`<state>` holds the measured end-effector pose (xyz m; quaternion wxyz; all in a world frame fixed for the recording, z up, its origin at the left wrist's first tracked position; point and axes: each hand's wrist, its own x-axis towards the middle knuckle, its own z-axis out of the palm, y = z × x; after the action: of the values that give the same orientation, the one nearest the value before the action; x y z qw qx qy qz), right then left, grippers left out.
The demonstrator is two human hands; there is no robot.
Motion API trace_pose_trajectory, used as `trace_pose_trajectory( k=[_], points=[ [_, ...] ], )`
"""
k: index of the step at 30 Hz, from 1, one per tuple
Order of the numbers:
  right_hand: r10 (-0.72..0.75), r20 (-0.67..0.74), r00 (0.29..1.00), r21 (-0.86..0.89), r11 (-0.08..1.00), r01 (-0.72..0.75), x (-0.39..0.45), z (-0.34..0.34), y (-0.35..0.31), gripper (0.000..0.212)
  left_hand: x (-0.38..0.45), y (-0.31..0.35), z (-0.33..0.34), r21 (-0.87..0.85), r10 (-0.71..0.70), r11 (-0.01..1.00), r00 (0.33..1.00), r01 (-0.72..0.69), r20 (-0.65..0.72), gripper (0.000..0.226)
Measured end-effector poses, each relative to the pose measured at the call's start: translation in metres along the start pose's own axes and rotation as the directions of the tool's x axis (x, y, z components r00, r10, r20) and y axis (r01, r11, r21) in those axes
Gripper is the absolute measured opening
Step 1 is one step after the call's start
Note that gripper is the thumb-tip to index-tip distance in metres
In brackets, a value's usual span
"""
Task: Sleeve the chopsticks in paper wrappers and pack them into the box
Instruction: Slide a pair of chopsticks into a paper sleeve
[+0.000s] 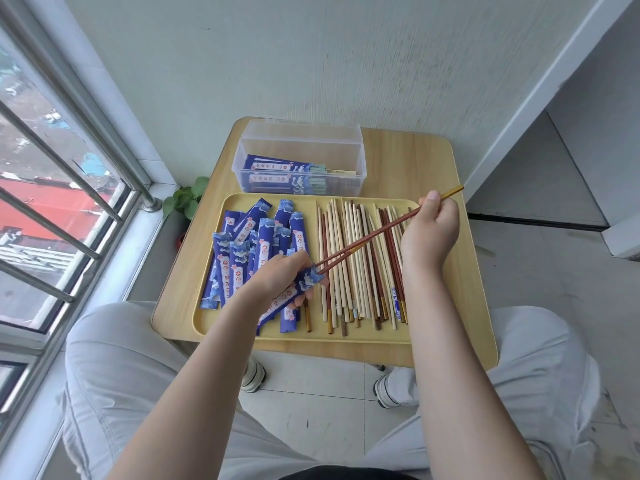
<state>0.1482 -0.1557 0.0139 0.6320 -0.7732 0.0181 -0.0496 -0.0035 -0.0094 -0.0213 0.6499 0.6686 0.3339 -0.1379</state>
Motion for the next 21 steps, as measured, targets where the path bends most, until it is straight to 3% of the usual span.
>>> trace_pose_trajectory(
  k=[14,21],
  points=[
    [-0.048,0.025,0.999,-0.026,0.998,0.049,-0.0040,0.0016,-0.0037,0.028,0.0035,0.0009,0.0033,-0.010,0.000,1.000,0.994,-0.002,-0.111,0.041],
    [-0.057,0.078,0.995,-0.076,0.995,0.063,-0.0054,0.0049,0.0037,0.027,0.0073,-0.0012,0.0009,0.073,0.027,0.997,0.999,-0.029,0.029,0.052]
  ],
)
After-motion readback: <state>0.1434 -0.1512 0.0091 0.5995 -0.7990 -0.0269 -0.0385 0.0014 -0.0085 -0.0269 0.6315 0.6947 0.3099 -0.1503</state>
